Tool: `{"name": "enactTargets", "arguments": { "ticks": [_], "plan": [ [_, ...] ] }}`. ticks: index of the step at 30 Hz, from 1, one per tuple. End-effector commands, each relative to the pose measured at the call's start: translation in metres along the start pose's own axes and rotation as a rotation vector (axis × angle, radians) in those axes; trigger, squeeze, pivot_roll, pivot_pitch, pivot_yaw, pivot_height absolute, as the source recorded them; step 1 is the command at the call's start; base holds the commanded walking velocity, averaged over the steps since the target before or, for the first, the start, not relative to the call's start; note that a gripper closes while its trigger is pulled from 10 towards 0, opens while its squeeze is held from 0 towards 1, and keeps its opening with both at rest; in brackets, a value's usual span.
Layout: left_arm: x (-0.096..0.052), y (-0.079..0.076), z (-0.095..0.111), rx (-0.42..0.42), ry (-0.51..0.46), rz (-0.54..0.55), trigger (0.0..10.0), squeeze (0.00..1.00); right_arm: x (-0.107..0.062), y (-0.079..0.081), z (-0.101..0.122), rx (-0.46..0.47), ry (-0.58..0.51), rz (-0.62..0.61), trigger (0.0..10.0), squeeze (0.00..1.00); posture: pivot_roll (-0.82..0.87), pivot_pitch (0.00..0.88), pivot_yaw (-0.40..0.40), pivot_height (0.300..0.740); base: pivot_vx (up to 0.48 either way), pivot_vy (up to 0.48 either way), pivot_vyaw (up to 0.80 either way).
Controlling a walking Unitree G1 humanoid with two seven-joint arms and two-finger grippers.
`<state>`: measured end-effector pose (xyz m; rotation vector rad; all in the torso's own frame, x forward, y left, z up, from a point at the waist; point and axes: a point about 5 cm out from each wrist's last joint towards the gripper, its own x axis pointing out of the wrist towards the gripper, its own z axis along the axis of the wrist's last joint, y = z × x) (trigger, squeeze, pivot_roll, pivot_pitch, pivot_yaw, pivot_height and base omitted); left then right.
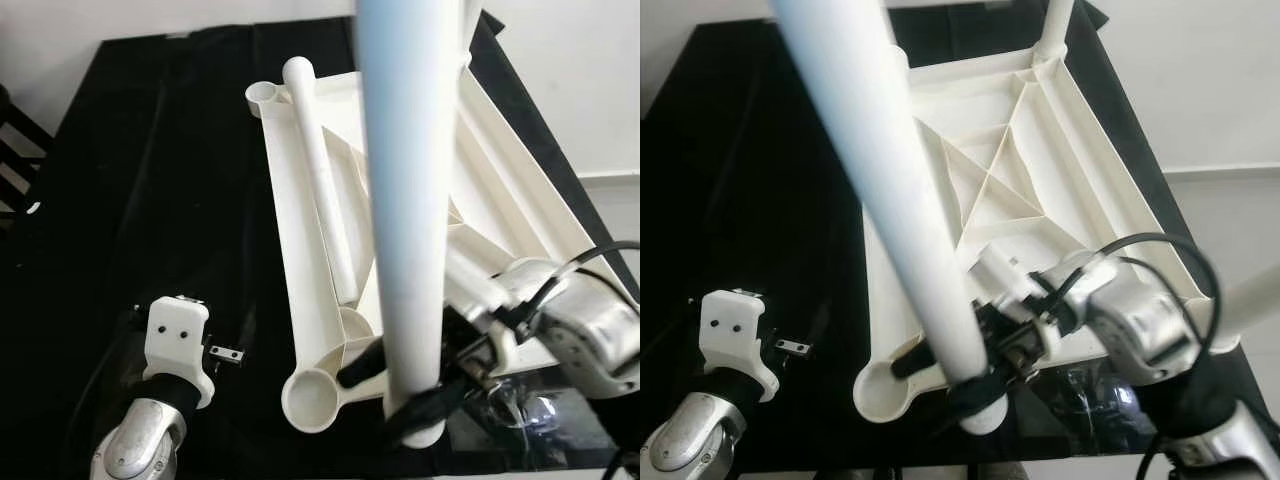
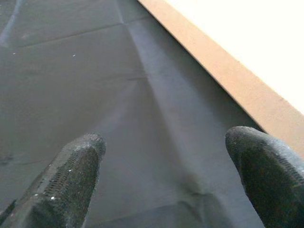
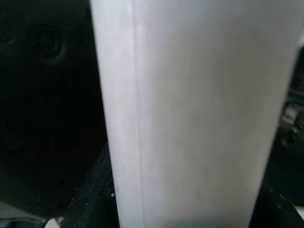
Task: Building children table
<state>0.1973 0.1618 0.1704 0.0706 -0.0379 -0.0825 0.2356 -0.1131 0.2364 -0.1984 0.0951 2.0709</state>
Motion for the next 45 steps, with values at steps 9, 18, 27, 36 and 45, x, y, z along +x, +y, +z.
{"name": "enactTargets", "arguments": {
  "ticks": [9,18,27,36,45],
  "plan": [
    [-0.006,0.006,-0.004,-0.023,0.045,0.072,10.0,0.0,0.009,-0.015,0.028,-0.095,-0.116,-0.044,10.0,0.0,-0.02,0.341,0.046,0.74,0.0,0.0,0.0],
    [0.0,0.013,-0.008,-0.032,0.056,0.138,10.0,0.0,0.01,-0.03,0.018,-0.151,-0.079,-0.158,10.0,0.0,-0.01,0.288,0.029,0.74,0.0,0.0,0.0],
    [0.008,0.022,-0.006,-0.007,0.045,0.186,10.0,0.0,-0.002,-0.038,0.018,-0.18,-0.049,-0.257,10.0,0.0,-0.02,0.234,0.014,0.74,-0.085,0.0,0.0],
    [0.014,0.019,-0.006,-0.003,0.036,0.173,10.0,0.0,-0.003,-0.042,0.02,-0.208,-0.058,-0.284,10.0,0.0,-0.02,0.223,0.026,0.74,-0.057,0.0,0.0],
    [0.017,0.02,-0.006,0.002,0.035,0.171,10.0,0.0,-0.003,-0.045,0.022,-0.225,-0.068,-0.307,10.0,0.0,-0.01,0.217,0.03,0.74,0.0,0.0,0.0]
  ]
}}
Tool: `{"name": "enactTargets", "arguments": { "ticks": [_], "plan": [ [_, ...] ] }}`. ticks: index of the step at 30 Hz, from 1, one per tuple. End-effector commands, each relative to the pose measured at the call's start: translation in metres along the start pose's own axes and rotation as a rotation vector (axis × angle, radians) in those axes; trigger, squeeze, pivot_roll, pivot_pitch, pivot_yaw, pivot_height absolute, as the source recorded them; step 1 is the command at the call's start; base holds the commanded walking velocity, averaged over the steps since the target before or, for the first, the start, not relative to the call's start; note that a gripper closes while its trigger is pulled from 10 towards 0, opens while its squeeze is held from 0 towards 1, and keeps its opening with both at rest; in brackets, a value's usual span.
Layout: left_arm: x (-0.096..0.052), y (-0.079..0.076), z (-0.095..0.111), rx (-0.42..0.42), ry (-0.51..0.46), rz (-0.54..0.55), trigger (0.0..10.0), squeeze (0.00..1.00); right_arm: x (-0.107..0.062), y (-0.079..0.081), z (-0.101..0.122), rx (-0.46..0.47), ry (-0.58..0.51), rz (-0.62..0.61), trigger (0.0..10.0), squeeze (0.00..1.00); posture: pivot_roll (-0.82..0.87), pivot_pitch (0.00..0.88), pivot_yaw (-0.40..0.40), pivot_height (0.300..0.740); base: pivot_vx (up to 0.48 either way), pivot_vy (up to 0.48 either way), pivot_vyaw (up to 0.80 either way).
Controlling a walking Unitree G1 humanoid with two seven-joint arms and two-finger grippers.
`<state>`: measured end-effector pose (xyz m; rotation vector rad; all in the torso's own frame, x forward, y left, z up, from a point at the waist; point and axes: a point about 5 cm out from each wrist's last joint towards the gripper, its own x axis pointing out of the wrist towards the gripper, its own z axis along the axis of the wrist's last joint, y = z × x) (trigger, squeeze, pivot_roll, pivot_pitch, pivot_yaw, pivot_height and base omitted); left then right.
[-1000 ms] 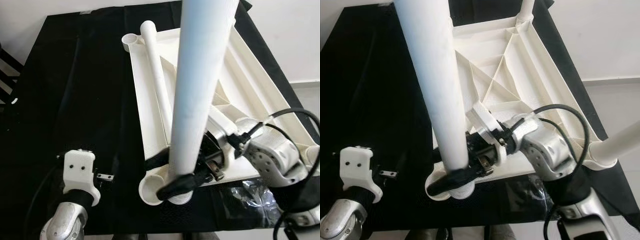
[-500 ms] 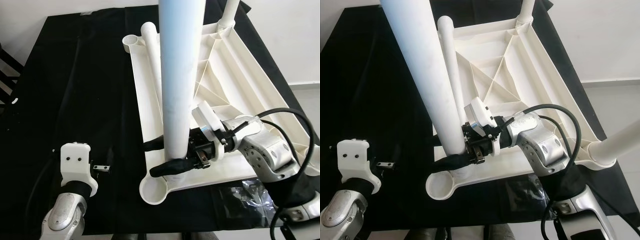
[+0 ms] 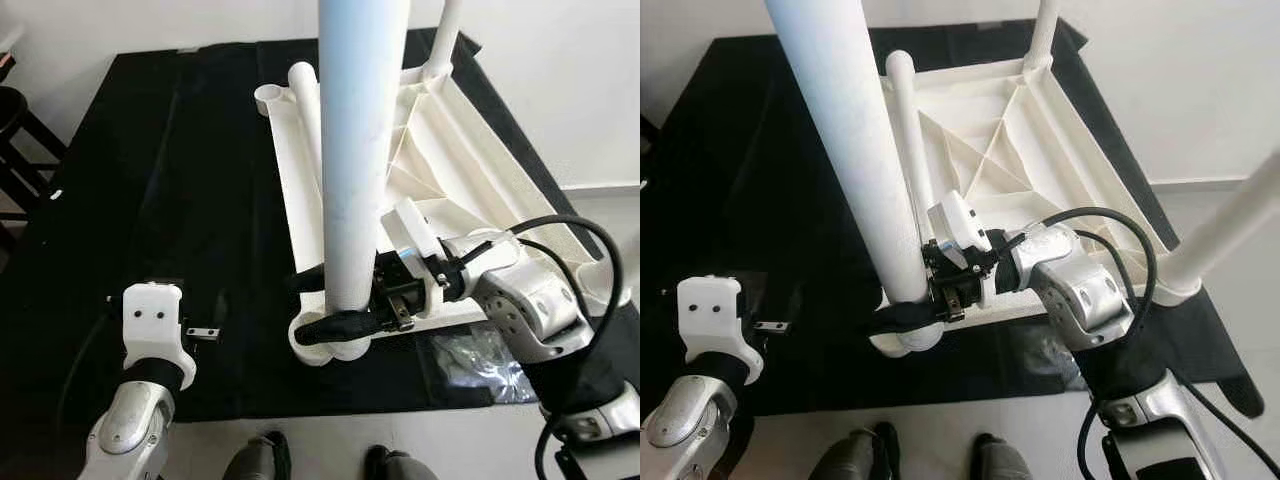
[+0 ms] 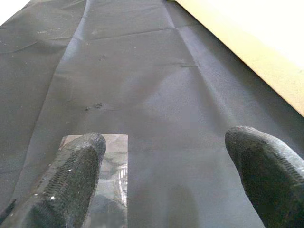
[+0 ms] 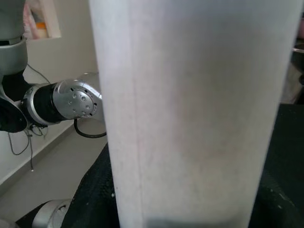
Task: Building children table
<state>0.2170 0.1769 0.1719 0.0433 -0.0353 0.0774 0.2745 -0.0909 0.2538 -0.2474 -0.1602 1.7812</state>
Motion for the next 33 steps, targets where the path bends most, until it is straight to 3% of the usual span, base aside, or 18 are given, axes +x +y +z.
{"name": "enactTargets", "arguments": {
  "ticks": [1,10,21,26,30,33],
  "plan": [
    [-0.001,0.004,-0.005,0.028,0.025,0.011,10.0,0.0,0.0,-0.002,0.005,-0.037,-0.011,-0.007,10.0,0.0,-0.01,0.215,0.03,0.74,0.0,0.0,0.0],
    [0.003,0.001,-0.009,0.031,0.03,0.011,10.0,0.0,0.0,-0.005,0.004,-0.051,-0.019,-0.044,10.0,0.0,-0.02,0.191,0.026,0.74,0.0,0.0,0.0],
    [0.014,0.0,-0.009,0.015,0.0,0.03,10.0,0.0,0.002,-0.005,0.002,-0.057,-0.04,-0.077,10.0,0.0,-0.04,0.128,0.018,0.74,-0.37,0.0,0.0],
    [0.016,-0.001,-0.008,0.013,-0.008,0.026,10.0,0.0,0.001,-0.007,0.003,-0.068,-0.039,-0.09,10.0,0.0,-0.04,0.122,0.021,0.74,0.0,0.0,0.0],
    [0.017,-0.001,-0.009,0.024,-0.007,0.023,10.0,0.0,-0.001,-0.007,0.003,-0.073,-0.037,-0.104,10.0,0.0,-0.05,0.123,0.024,0.74,0.0,0.0,0.0],
    [0.017,-0.001,-0.01,0.077,-0.017,0.01,10.0,0.0,-0.001,-0.006,0.002,-0.069,-0.035,-0.107,10.0,0.0,-0.04,0.126,0.028,0.74,0.0,0.0,0.0]
  ]
}}
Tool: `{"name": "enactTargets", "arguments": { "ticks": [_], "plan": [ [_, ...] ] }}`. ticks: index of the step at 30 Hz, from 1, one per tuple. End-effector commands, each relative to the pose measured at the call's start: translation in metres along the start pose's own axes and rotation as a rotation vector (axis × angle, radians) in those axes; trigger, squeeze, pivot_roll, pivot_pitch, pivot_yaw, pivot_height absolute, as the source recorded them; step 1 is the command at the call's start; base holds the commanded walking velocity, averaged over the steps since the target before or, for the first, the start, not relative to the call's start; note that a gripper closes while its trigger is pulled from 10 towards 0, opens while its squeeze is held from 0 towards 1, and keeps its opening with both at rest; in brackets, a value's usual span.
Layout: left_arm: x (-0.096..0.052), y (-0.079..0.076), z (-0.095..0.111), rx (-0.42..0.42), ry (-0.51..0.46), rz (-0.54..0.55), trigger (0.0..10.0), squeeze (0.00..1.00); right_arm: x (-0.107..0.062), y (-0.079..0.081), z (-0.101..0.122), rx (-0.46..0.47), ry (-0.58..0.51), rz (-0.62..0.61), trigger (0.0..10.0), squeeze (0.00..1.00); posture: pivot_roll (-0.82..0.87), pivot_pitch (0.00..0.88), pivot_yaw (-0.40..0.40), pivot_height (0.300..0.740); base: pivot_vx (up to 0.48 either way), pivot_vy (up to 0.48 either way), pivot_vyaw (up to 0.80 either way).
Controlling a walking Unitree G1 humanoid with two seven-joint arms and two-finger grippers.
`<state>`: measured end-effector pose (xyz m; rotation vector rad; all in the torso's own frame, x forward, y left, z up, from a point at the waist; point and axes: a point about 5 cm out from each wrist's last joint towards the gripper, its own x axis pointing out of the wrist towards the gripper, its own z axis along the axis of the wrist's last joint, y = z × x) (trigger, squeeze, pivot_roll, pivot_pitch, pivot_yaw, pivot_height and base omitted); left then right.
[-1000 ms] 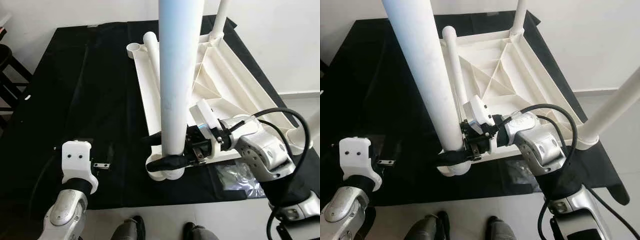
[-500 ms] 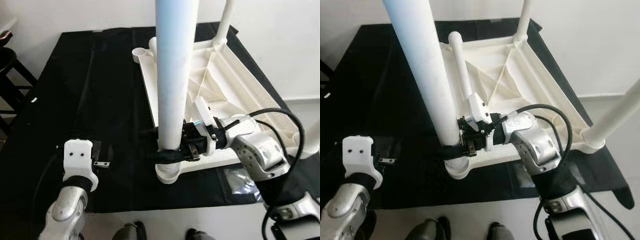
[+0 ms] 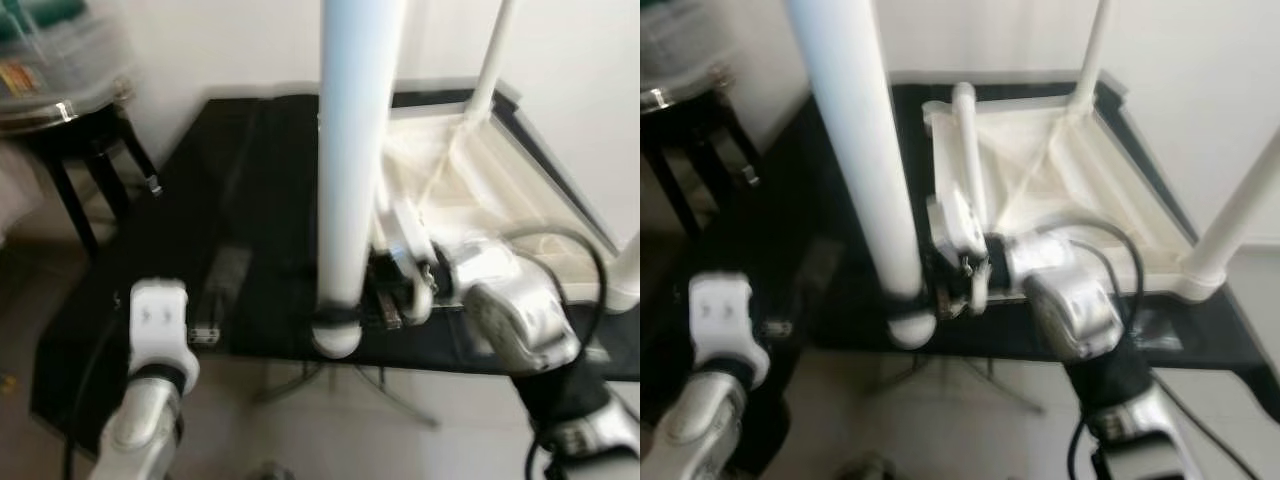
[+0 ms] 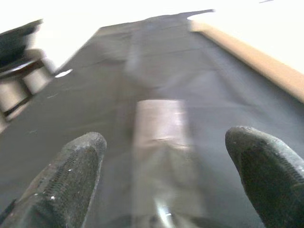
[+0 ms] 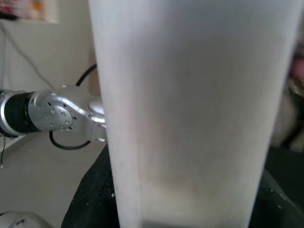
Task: Building children table
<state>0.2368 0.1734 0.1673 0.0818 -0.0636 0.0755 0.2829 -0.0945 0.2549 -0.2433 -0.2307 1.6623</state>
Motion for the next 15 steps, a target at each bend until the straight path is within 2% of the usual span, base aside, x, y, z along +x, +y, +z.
{"name": "enactTargets", "arguments": {
  "ticks": [1,7,9,11,12,13,15],
  "plan": [
    [-0.003,0.003,-0.005,0.037,0.01,0.005,10.0,0.0,0.004,0.002,0.003,-0.021,-0.011,0.013,10.0,0.0,-0.04,0.126,0.028,0.74,0.0,0.0,0.0],
    [-0.005,0.001,-0.004,0.052,0.001,-0.036,10.0,0.0,0.006,0.002,0.002,-0.018,-0.018,0.009,10.0,0.0,-0.04,0.129,0.027,0.74,0.0,0.0,0.0],
    [-0.006,0.0,-0.005,0.047,0.001,-0.052,10.0,0.0,0.007,0.0,0.002,-0.013,-0.03,-0.025,10.0,0.0,-0.04,0.129,0.026,0.74,0.304,0.0,0.0],
    [-0.007,-0.001,-0.005,0.029,0.0,-0.063,10.0,0.0,0.012,-0.013,-0.001,-0.009,-0.024,-0.177,10.0,0.0,-0.04,0.127,0.024,0.74,0.36,0.0,0.0],
    [-0.007,-0.001,-0.005,0.029,0.0,-0.063,10.0,0.0,0.012,-0.013,-0.001,-0.009,-0.024,-0.177,10.0,0.0,-0.04,0.127,0.024,0.74,0.36,0.0,0.0],
    [-0.007,-0.003,-0.006,0.021,0.001,-0.067,10.0,0.0,0.016,-0.022,-0.007,0.023,0.008,-0.286,10.0,0.0,-0.04,0.126,0.022,0.74,0.352,0.0,0.0],
    [-0.006,-0.004,-0.006,0.021,0.001,-0.069,10.0,0.0,0.017,-0.023,-0.008,0.027,0.009,-0.299,10.0,0.0,-0.04,0.124,0.022,0.74,0.351,0.0,0.0]
  ]
}}
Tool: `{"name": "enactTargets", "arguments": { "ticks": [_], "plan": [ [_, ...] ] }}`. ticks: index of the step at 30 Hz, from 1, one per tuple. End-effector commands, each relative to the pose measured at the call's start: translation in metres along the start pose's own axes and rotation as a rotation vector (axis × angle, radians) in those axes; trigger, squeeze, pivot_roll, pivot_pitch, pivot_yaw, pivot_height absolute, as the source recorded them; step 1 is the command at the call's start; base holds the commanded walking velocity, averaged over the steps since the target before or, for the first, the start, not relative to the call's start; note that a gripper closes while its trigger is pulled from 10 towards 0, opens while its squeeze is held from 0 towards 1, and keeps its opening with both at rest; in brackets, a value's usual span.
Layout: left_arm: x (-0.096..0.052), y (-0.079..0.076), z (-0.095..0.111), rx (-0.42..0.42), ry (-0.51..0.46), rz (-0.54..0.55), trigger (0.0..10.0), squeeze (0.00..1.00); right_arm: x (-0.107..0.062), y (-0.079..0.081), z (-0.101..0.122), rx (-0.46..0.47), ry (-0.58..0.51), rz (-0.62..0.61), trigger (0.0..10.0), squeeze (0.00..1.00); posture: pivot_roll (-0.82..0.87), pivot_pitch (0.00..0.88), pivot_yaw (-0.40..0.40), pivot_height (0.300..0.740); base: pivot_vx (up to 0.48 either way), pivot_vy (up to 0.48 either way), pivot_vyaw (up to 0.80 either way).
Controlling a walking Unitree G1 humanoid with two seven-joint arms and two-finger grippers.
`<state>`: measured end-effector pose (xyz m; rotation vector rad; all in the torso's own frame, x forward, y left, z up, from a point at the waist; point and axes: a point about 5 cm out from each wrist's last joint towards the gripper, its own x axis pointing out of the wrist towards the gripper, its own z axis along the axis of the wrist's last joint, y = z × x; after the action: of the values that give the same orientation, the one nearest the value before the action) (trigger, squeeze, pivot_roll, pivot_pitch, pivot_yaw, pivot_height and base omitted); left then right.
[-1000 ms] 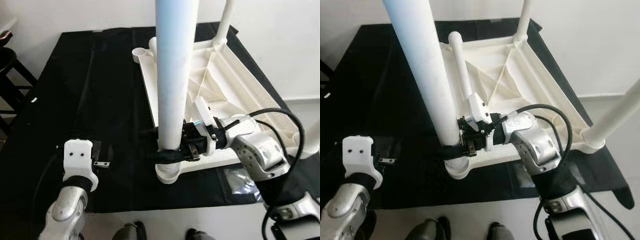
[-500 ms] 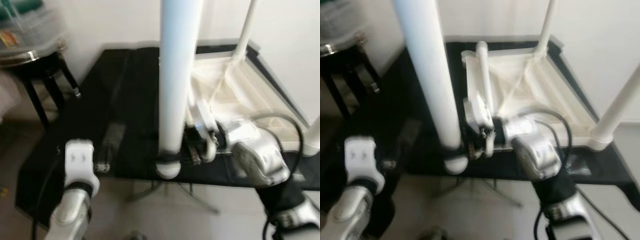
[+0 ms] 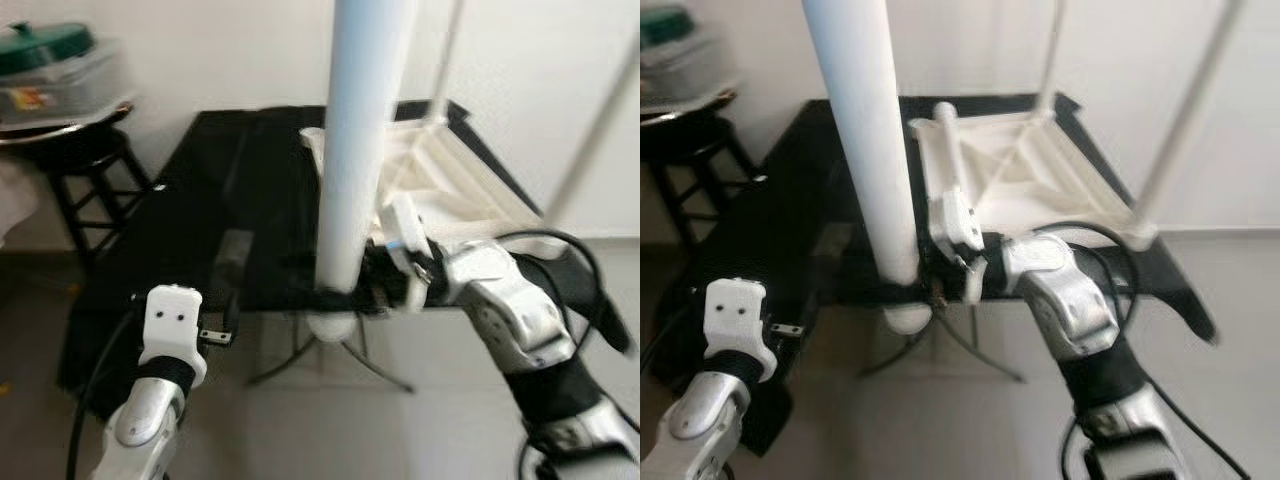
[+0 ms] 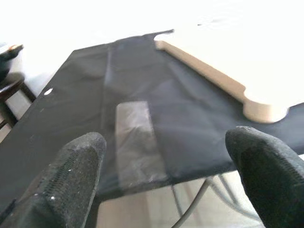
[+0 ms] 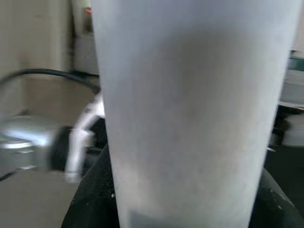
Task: Building children table
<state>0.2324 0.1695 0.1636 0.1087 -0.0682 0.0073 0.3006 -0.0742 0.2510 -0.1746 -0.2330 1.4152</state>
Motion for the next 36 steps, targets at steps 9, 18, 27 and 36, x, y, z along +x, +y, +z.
{"name": "enactTargets", "arguments": {
  "ticks": [9,18,27,36],
  "plan": [
    [-0.001,-0.002,-0.003,-0.016,0.006,-0.01,10.0,0.0,0.002,0.0,-0.003,-0.004,0.017,-0.061,10.0,0.0,-0.04,0.121,0.021,0.74,0.323,0.0,-0.18],
    [0.0,-0.003,-0.002,-0.034,-0.001,-0.005,10.0,0.0,0.005,0.001,-0.002,-0.028,0.028,-0.081,10.0,0.0,-0.04,0.119,0.023,0.74,0.265,0.0,0.0],
    [-0.002,-0.004,-0.002,-0.039,-0.006,-0.004,10.0,0.0,0.003,0.005,-0.003,-0.018,0.028,-0.045,10.0,0.0,-0.04,0.131,0.026,0.74,0.0,0.0,0.0],
    [-0.012,-0.006,-0.008,-0.028,0.019,-0.029,10.0,0.0,0.001,-0.005,-0.001,-0.018,0.038,-0.041,10.0,0.0,-0.04,0.163,0.031,0.74,0.0,0.0,0.0]
  ]
}}
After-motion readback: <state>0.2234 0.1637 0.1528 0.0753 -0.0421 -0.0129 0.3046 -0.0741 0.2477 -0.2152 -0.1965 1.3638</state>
